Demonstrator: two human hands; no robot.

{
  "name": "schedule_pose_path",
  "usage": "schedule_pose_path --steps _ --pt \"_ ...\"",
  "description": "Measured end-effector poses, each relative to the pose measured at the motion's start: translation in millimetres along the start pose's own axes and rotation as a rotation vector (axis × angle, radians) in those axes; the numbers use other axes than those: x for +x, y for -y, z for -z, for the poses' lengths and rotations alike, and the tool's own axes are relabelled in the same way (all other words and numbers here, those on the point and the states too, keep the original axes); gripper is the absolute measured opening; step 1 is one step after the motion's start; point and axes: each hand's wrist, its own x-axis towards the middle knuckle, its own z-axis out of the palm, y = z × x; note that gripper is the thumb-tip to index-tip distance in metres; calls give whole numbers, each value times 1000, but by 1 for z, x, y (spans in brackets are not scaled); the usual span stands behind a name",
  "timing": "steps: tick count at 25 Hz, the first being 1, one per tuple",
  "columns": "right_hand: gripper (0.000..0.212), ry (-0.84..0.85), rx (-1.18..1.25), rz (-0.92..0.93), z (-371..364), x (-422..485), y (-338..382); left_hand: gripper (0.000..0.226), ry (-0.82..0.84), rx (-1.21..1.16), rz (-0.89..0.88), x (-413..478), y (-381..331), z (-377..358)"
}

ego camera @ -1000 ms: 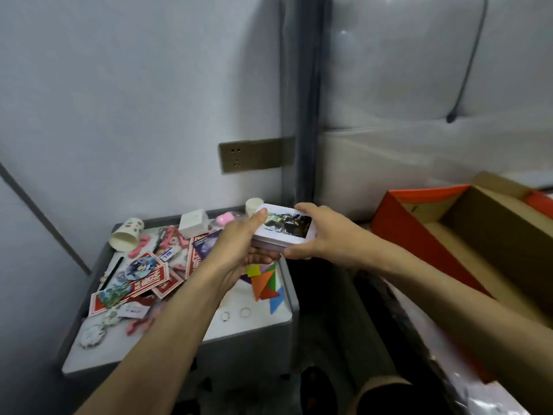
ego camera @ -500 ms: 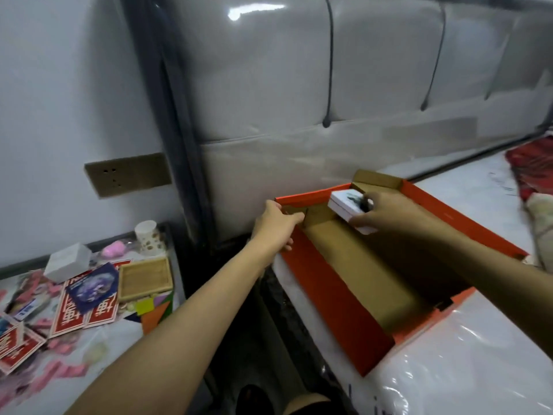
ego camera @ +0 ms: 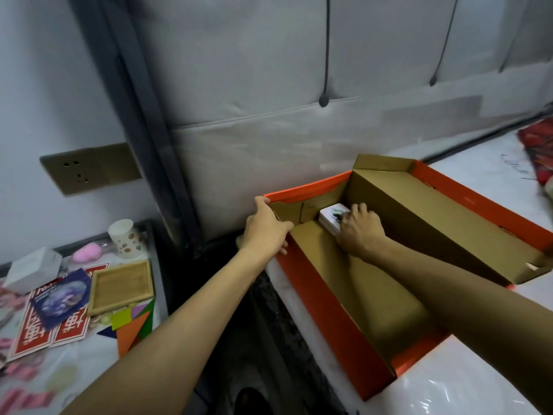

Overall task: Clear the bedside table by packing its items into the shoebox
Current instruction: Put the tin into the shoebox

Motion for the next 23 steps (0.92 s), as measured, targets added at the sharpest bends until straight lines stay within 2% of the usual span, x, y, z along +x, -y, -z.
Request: schedule_pose_path --steps 3,10,12,15,17,19,23 --pt "43 -31 -48 14 0 3 1 48 5 -7 8 2 3 -1" --pt "44 79 75 -46 11 -1 0 46 64 -65 18 0 4 1" --pt "39 61 171 -50 26 -7 1 48 106 -166 30 -4 1 5" --pt "21 -64 349 -8 68 -27 15 48 136 -363 89 -18 -4 25" --pt "17 -161 435 54 103 -43 31 40 131 -387 114 -31 -3 46" --pt "22 -232 450 136 139 -64 59 27 110 -376 132 -51 6 83" --pt "25 -208 449 308 184 -105 143 3 34 -381 169 -91 43 167"
